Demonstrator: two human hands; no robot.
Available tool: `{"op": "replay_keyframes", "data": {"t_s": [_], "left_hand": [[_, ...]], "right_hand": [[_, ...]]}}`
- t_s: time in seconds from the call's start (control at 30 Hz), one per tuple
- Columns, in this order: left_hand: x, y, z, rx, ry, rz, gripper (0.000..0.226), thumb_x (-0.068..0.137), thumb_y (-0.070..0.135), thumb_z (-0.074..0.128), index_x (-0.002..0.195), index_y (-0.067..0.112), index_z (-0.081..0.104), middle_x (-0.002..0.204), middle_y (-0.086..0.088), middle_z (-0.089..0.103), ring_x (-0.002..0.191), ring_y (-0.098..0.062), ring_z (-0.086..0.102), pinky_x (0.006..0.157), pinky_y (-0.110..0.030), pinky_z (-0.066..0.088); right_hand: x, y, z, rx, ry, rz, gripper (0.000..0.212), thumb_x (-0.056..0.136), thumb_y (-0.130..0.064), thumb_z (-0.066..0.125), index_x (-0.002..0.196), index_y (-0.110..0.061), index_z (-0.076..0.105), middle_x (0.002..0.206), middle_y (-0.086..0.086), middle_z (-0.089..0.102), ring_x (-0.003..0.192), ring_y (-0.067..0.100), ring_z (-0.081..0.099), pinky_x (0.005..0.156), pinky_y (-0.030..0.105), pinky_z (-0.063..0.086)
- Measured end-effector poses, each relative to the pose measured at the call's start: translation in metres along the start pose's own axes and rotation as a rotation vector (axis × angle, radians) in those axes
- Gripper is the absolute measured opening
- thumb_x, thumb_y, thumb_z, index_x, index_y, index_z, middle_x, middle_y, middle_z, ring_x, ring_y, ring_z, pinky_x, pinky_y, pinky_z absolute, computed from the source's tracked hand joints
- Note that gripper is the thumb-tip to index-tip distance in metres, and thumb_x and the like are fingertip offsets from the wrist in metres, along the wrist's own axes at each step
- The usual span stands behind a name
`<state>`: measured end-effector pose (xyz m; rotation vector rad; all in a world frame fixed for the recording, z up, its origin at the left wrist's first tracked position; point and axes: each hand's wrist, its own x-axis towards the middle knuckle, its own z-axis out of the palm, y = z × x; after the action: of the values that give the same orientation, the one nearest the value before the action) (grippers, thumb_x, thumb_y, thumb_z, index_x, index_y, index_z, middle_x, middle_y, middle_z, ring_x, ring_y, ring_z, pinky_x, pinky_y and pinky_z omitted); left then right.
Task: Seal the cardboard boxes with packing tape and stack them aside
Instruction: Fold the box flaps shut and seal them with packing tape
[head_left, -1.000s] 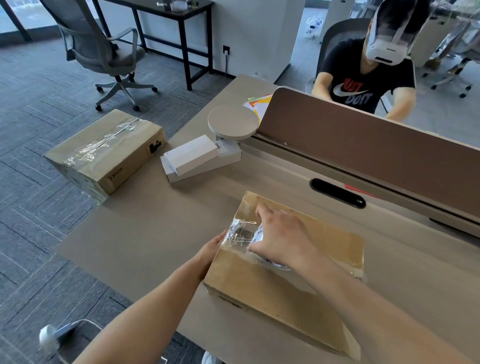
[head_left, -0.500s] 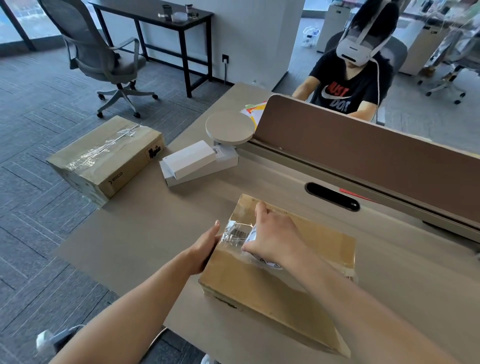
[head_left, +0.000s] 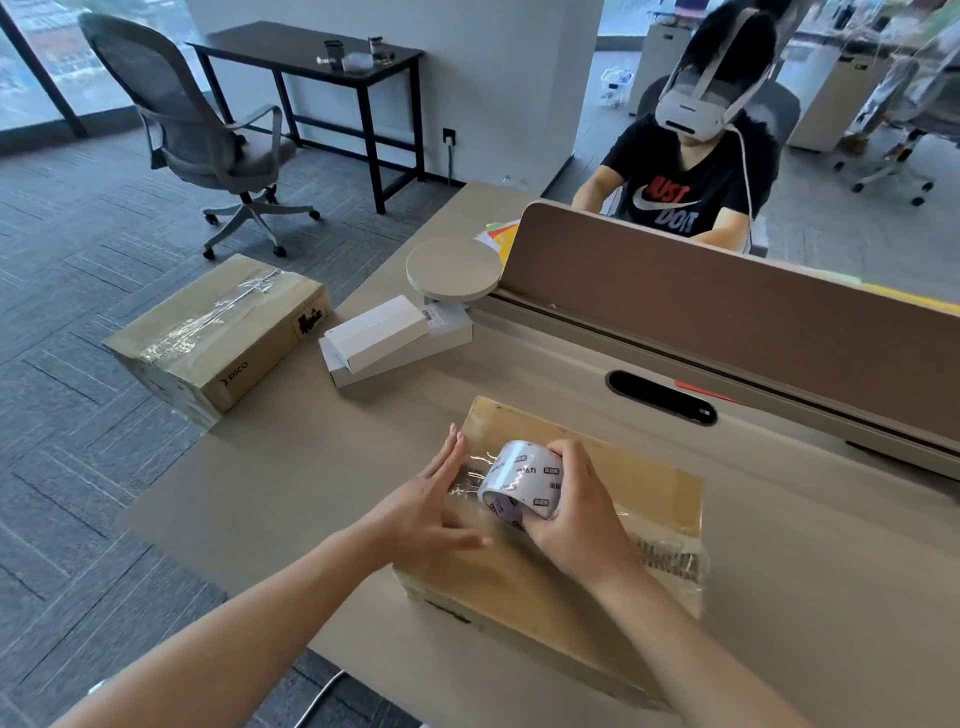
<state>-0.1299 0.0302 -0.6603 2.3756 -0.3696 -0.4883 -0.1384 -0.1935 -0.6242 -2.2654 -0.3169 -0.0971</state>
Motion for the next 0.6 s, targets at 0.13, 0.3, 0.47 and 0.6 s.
{"op": "replay_keyframes", "data": {"t_s": [0.13,0.3,0.47,0.6], "left_hand": [[0.0,0.002,0.011,0.19,0.051,0.01,0.14,0.056,0.092,0.052,0.151,0.025,-0.026,0.153,0.017,-0.04,0.143,0.0,-0.026,0.12,-0.022,-0.001],[0.001,-0.002,0.01,0.301,0.073,0.053,0.136,0.063,0.095,0.046,0.149,0.021,-0.029,0.156,0.008,-0.037,0.143,-0.001,-0.032,0.122,-0.028,-0.011],[-0.005,0.004,0.01,0.21,0.036,-0.021,0.131,0.069,0.08,0.065,0.151,0.031,-0.025,0.155,0.024,-0.032,0.14,0.011,-0.027,0.121,-0.021,-0.001],[-0.005,0.004,0.011,0.165,0.01,-0.063,0.135,0.063,0.086,0.062,0.152,0.033,-0.025,0.154,0.026,-0.034,0.148,0.0,-0.013,0.124,-0.029,0.007]], "right_hand": [[-0.013,0.013,0.004,0.142,0.058,0.06,0.064,0.068,-0.039,0.087,0.11,-0.027,0.04,0.098,-0.011,0.054,0.085,0.008,0.056,0.063,0.025,0.049],[-0.009,0.015,-0.004,0.089,0.012,-0.024,0.06,0.069,-0.038,0.078,0.118,-0.023,0.048,0.103,-0.01,0.051,0.089,0.001,0.053,0.071,0.014,0.044],[-0.004,0.011,-0.016,-0.018,-0.04,-0.052,0.06,0.069,-0.035,0.074,0.124,-0.022,0.053,0.107,-0.007,0.053,0.094,0.011,0.055,0.079,0.023,0.047],[-0.007,0.02,-0.034,-0.125,-0.076,-0.066,0.061,0.069,-0.036,0.07,0.126,-0.027,0.053,0.107,-0.009,0.054,0.091,0.01,0.054,0.078,0.029,0.05]]}}
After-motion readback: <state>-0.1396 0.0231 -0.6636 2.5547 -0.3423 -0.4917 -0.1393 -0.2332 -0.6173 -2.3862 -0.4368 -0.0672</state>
